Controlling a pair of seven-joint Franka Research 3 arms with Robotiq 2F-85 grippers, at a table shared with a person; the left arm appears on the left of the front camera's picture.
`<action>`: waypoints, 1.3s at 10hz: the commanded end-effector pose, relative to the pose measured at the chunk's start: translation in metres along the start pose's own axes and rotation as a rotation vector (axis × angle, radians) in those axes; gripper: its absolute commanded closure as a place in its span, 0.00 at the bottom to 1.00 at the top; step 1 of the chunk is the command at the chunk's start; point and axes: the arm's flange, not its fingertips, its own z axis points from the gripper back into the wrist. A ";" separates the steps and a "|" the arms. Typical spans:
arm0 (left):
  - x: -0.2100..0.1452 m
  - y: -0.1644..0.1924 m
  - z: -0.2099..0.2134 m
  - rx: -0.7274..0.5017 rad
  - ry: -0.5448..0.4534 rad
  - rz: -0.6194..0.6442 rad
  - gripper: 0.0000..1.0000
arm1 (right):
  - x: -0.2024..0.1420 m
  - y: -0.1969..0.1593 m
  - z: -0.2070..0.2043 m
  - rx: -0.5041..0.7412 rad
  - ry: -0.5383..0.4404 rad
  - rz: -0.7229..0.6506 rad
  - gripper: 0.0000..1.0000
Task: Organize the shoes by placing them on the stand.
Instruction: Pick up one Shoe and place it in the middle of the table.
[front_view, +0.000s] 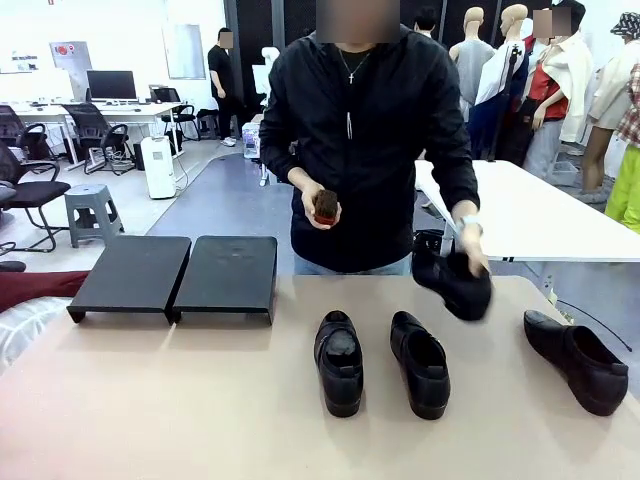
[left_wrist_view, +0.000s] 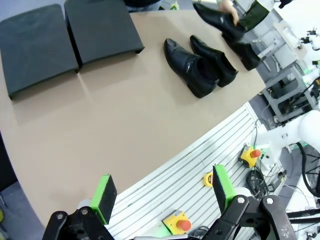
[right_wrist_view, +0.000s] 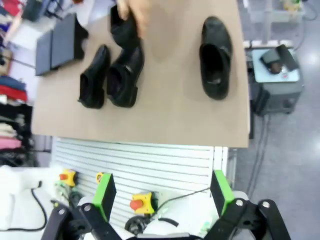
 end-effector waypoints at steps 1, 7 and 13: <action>0.000 -0.001 0.001 -0.020 -0.004 -0.015 0.00 | 0.014 0.015 -0.011 -0.012 0.039 0.046 0.00; 0.000 -0.001 0.001 -0.020 -0.004 -0.015 0.00 | 0.066 0.110 -0.087 -0.019 0.119 0.172 0.00; 0.000 -0.001 0.001 -0.020 -0.004 -0.015 0.00 | 0.086 0.259 -0.277 0.010 0.199 0.296 0.00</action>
